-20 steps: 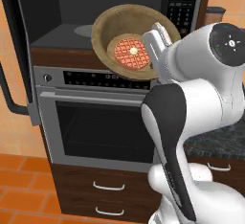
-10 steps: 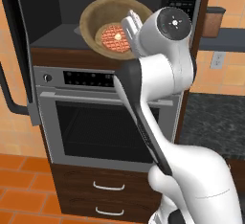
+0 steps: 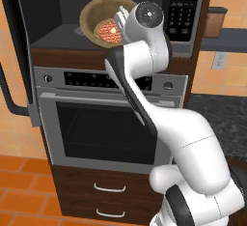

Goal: Open the microwave, place the bowl with waffle inside the microwave, then close the microwave door and turn it on.

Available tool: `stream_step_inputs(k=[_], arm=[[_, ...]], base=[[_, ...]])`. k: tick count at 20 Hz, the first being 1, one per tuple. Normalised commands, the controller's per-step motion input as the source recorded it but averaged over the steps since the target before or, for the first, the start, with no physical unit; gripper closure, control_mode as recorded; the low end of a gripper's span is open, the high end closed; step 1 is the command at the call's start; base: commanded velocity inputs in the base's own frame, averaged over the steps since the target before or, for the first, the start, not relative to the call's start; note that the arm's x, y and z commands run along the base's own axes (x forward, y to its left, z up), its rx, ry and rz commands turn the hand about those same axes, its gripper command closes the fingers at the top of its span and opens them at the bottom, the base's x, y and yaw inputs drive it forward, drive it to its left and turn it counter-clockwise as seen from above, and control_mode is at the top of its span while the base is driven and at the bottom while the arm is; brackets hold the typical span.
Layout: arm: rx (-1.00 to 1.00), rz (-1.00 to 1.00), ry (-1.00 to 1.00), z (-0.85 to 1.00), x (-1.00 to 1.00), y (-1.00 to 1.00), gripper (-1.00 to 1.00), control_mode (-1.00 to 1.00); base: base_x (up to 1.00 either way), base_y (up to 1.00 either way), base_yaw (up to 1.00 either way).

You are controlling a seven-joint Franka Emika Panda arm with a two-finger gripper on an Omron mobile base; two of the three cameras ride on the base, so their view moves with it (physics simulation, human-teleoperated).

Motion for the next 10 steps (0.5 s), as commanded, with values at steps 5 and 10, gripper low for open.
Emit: stream_step_inputs(k=[5,10], arm=[[-0.05,-0.07,0.08,0.0,0.97,0.24,1.0,-1.0],[-0.08,-0.08,0.13,0.01,1.0,0.17,1.0,-1.0]], base=[[0.0,0.0,0.0],[0.0,0.0,0.0]])
